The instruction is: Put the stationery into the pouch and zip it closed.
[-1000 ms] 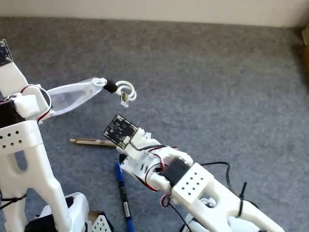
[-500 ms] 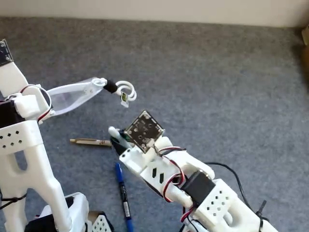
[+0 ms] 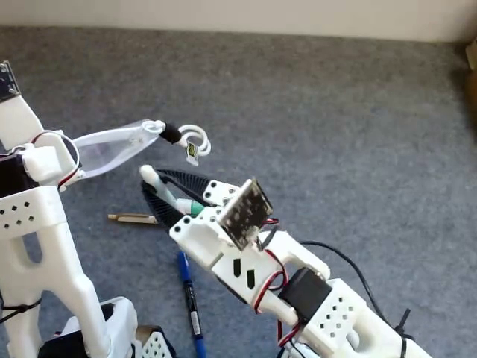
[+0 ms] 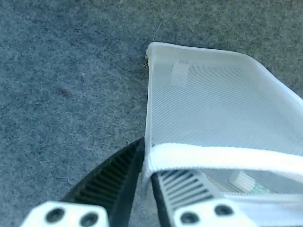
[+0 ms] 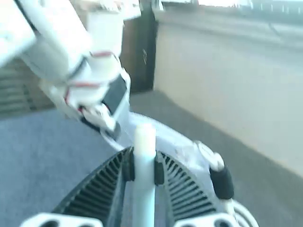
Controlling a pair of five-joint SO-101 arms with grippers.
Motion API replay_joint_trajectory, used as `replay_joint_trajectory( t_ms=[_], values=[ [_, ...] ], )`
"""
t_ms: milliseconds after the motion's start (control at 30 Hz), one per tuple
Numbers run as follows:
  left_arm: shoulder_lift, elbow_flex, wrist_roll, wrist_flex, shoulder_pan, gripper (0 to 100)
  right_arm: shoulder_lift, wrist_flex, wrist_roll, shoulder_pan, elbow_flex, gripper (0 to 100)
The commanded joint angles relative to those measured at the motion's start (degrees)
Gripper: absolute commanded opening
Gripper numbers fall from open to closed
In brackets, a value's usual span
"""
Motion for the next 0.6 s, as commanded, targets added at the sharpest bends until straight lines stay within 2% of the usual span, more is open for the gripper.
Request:
replay_joint_trajectory(
  t_ms=[0, 300, 567],
  values=[
    [-2.07, -0.57, 0.62, -0.7, 0.75, 1, -1.27, -9.1, -0.09, -3.12, -0.84, 0.3],
    [-2.07, -0.4, 0.62, -0.7, 0.75, 1, -1.19, -31.16, -0.09, -10.42, -1.27, 0.3],
    [-2.07, -0.4, 0.7, -0.7, 0.75, 1, -1.1, -39.16, -0.09, -10.33, -1.27, 0.4]
  ],
)
